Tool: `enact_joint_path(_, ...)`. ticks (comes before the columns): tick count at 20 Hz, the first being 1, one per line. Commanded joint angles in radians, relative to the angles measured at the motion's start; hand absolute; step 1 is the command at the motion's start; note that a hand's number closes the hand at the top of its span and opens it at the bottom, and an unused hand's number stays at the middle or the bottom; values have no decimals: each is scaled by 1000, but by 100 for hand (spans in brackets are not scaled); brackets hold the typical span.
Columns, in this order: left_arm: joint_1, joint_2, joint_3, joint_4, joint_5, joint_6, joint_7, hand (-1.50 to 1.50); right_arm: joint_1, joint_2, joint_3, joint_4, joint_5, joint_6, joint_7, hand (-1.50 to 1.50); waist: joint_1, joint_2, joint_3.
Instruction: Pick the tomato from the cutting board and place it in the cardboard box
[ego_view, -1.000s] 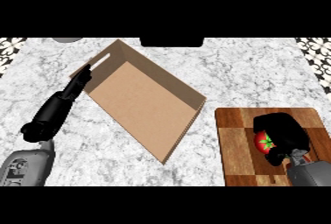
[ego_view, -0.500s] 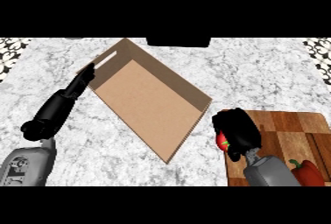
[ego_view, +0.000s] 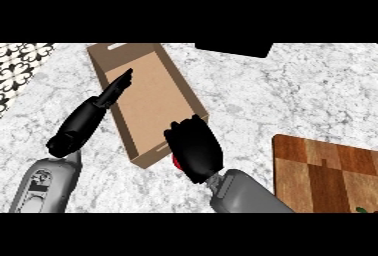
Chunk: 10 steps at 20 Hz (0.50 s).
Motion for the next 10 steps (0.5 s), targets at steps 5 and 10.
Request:
enact_joint_path(5, -40, -15, -16, 28, -10, 1, 11, 0, -272, 20, 75, 5, -99, -128, 312, 150, 12, -7, -2)
enact_joint_path(10, -58, -23, -5, 47, -14, 18, 29, 0, -386, 20, 7, 18, -147, -264, 559, 150, -15, -8, -2)
